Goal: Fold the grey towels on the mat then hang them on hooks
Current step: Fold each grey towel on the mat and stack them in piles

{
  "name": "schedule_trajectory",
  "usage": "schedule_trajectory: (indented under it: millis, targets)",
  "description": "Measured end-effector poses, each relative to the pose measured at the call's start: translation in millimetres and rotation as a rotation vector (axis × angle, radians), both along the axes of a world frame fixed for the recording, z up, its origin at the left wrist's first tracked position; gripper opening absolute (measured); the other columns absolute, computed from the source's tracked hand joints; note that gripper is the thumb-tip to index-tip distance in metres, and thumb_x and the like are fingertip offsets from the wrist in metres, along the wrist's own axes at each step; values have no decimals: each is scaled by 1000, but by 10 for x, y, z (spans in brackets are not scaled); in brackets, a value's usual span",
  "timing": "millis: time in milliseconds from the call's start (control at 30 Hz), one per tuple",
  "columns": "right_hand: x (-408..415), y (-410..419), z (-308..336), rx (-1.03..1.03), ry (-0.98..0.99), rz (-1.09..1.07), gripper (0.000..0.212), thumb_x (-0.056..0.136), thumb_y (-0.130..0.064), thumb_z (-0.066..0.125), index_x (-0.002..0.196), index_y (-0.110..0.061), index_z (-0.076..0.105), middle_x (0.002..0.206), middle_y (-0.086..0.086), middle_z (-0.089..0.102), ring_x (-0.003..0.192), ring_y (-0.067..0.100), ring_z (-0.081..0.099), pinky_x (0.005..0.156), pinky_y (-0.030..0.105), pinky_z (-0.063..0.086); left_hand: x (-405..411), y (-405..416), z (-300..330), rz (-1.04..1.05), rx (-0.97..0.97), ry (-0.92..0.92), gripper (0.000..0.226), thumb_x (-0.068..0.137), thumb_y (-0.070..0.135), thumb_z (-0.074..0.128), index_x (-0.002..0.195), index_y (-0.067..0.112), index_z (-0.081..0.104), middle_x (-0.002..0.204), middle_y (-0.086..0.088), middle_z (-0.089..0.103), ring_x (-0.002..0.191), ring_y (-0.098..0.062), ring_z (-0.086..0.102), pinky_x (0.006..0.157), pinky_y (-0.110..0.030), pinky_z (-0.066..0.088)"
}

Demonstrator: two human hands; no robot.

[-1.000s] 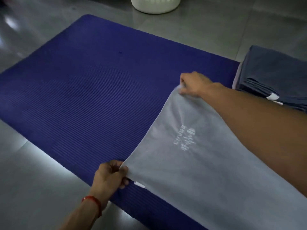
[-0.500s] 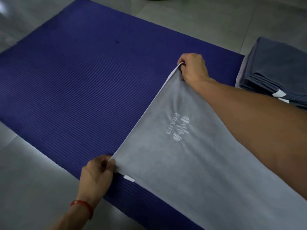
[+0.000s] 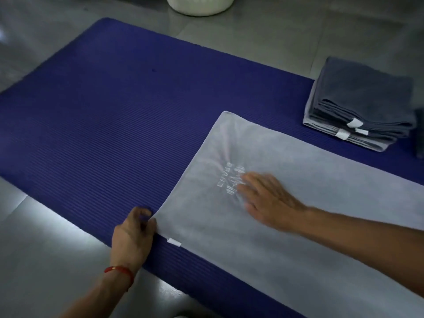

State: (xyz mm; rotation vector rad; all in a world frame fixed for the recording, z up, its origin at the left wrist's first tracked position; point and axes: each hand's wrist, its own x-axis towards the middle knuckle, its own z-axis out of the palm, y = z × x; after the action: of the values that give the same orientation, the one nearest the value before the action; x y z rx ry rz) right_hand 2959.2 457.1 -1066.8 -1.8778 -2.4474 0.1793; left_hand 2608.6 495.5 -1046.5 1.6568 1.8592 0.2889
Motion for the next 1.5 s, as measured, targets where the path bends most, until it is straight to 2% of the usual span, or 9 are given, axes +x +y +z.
schedule_trajectory:
  millis: [133, 300, 433, 667, 900, 1033, 1267, 1400, 1500]
  targets:
    - [72, -1048, 15, -84, 72, -67, 51, 89, -35, 49, 136, -19, 59, 146, 7, 51, 134, 26, 53, 110, 42, 39, 225, -114, 74, -154, 258, 200, 19, 97, 33, 57, 89, 24, 42, 83, 3, 54, 69, -22, 54, 61, -38, 44]
    - [265, -2096, 171, -103, 106, -171, 48, 80, -27, 66, 128, -23, 61, 131, 2, 57, 119, 21, 59, 100, 31, 45, 1043, -630, 74, -1048, 507, 6, 15, 90, 34, 52, 98, 26, 62, 89, 5, 58, 78, -21, 57, 67, -35, 46]
    - [538, -2847, 253, -199, 27, -330, 70, 59, -22, 86, 127, -23, 65, 127, 3, 63, 110, 21, 67, 89, 31, 58, 1643, -1150, -19, -1450, 554, -96, 8, 90, 32, 62, 82, 27, 62, 87, 6, 58, 79, -20, 58, 67, -35, 48]
    - [843, -3999, 190, -162, -75, -740, 48, 81, -28, 62, 128, -19, 65, 122, 6, 61, 104, 26, 66, 77, 36, 60, 2141, -1425, -158, -1715, 580, -121, 16, 91, 41, 59, 85, 28, 67, 94, 7, 61, 91, -18, 61, 78, -32, 47]
    - [966, -4208, 158, -148, -205, -634, 46, 82, -27, 45, 121, -17, 67, 115, 7, 65, 93, 26, 66, 72, 39, 61, 2246, -1504, -186, -1952, 728, 24, 3, 79, 19, 62, 79, 20, 65, 85, -2, 64, 75, -23, 60, 65, -35, 49]
    - [1023, -4129, 147, -137, -243, -543, 45, 81, -24, 45, 118, -16, 69, 111, 6, 66, 89, 25, 66, 74, 36, 60, 2278, -1615, -194, -1993, 730, 181, 20, 67, 3, 55, 74, 13, 70, 79, -9, 67, 67, -26, 63, 56, -30, 55]
    - [1141, -4210, 289, -112, -123, -530, 43, 88, -35, 58, 124, -15, 67, 119, 4, 69, 99, 21, 66, 90, 36, 57, 2443, -1449, 80, -2151, 642, 154, 26, 79, 36, 44, 85, 22, 66, 89, -2, 66, 70, -21, 61, 56, -31, 51]
    - [1489, -4515, 456, -71, 36, -1359, 41, 101, -61, 38, 100, -25, 57, 94, -4, 63, 79, 18, 63, 73, 35, 53, 2932, -1164, 314, -2193, 810, 114, 48, 81, 46, 69, 121, 22, 62, 123, -9, 67, 97, -29, 68, 73, -45, 58]
    - [1726, -4813, 449, -97, 45, -2134, 54, 101, -59, 26, 110, -12, 53, 110, 16, 64, 94, 36, 64, 90, 53, 51, 3397, -1073, 281, -2240, 819, 212, 61, 86, 54, 62, 140, 28, 54, 145, -11, 55, 121, -36, 62, 87, -56, 56]
